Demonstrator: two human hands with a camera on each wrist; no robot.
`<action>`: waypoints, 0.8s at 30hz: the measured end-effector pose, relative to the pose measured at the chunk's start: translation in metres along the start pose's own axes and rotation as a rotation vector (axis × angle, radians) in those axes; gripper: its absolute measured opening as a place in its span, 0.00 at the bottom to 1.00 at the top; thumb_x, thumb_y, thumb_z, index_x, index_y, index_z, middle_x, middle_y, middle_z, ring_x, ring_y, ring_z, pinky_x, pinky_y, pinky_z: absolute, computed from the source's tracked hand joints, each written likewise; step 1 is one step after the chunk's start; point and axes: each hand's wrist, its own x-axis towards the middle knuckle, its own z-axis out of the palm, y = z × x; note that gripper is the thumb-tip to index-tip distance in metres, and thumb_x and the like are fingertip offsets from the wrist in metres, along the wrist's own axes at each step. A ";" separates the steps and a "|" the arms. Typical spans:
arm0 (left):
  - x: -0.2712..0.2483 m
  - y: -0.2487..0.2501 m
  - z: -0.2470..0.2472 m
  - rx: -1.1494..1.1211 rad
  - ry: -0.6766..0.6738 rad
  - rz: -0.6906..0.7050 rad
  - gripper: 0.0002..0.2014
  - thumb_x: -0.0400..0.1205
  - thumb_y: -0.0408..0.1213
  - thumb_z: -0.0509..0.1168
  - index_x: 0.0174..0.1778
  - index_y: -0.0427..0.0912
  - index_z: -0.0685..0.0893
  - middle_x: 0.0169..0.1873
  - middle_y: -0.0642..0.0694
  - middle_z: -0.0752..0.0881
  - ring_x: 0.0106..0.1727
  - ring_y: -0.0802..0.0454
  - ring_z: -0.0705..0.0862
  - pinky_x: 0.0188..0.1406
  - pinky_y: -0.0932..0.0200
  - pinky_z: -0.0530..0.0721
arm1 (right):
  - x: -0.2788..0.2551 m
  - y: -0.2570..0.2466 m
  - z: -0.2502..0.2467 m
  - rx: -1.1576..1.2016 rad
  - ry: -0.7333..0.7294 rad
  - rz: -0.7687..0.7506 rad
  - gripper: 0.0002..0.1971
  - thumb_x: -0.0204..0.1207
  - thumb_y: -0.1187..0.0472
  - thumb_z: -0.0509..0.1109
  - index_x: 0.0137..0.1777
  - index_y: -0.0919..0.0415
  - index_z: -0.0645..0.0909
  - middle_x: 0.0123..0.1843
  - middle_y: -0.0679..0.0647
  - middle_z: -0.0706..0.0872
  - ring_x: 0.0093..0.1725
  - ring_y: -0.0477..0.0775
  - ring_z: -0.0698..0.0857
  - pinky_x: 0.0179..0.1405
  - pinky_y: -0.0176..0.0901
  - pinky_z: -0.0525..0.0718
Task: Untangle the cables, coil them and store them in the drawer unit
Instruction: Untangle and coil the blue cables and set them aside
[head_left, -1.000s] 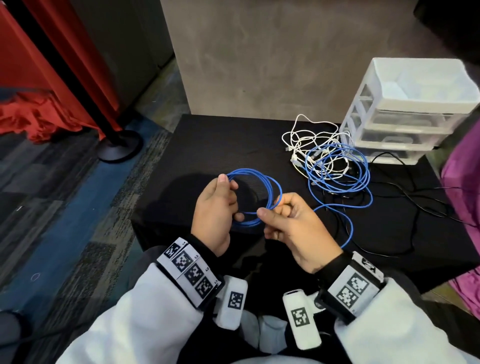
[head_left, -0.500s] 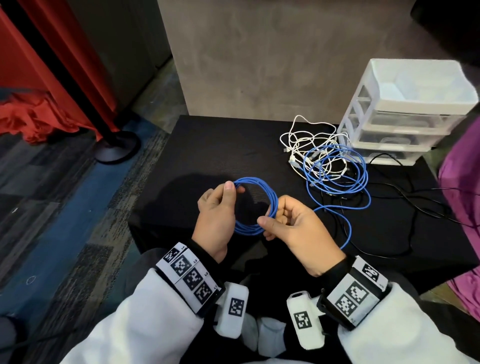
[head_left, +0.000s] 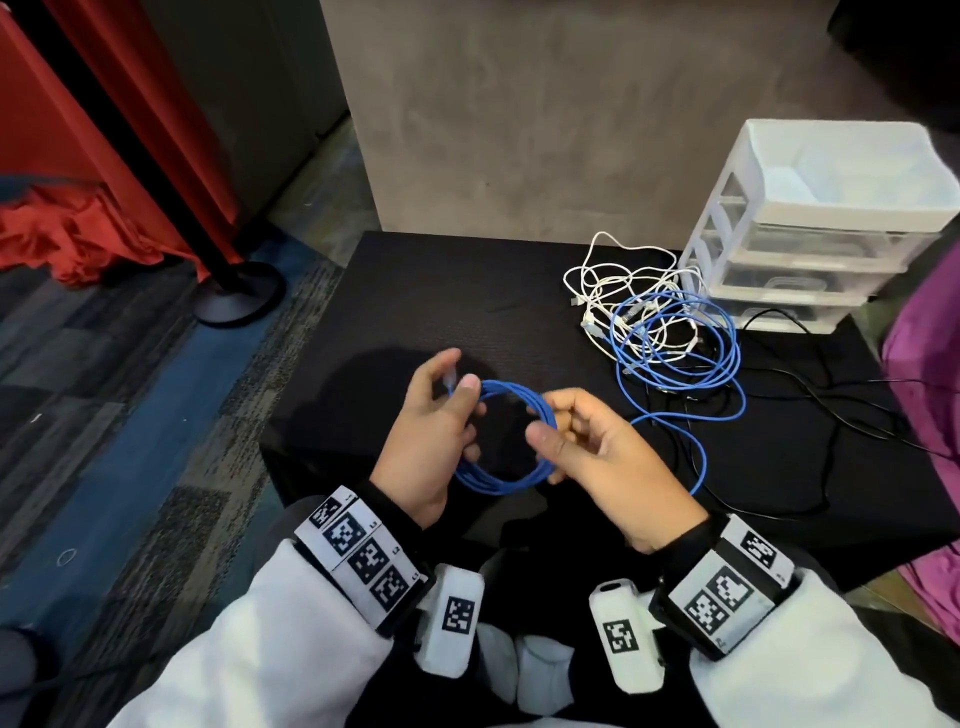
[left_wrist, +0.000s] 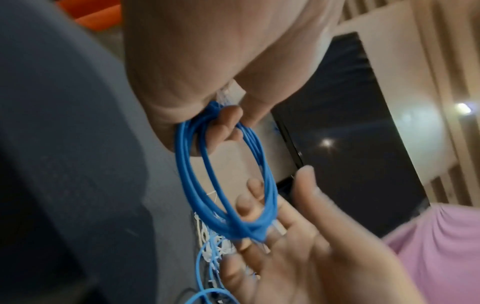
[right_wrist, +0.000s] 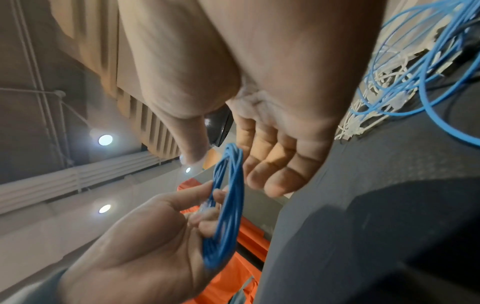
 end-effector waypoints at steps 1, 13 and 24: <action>-0.002 0.000 0.001 0.051 -0.026 0.008 0.19 0.90 0.38 0.65 0.75 0.58 0.74 0.38 0.45 0.81 0.26 0.61 0.73 0.27 0.60 0.74 | 0.002 -0.004 -0.002 -0.018 0.016 -0.014 0.18 0.75 0.52 0.75 0.62 0.59 0.84 0.41 0.54 0.85 0.42 0.52 0.82 0.45 0.43 0.82; -0.015 0.005 0.004 -0.144 -0.111 -0.142 0.10 0.93 0.45 0.56 0.55 0.48 0.80 0.46 0.42 0.90 0.37 0.54 0.86 0.36 0.57 0.84 | 0.006 0.007 0.002 -0.301 0.292 -0.076 0.18 0.90 0.52 0.66 0.40 0.59 0.84 0.22 0.54 0.83 0.26 0.48 0.80 0.41 0.50 0.82; -0.020 0.004 -0.002 0.269 -0.225 0.067 0.08 0.86 0.34 0.70 0.54 0.43 0.95 0.47 0.40 0.87 0.39 0.56 0.84 0.42 0.56 0.90 | 0.007 0.014 0.008 -0.307 0.346 -0.111 0.20 0.89 0.50 0.67 0.37 0.58 0.84 0.22 0.53 0.83 0.25 0.46 0.79 0.38 0.51 0.82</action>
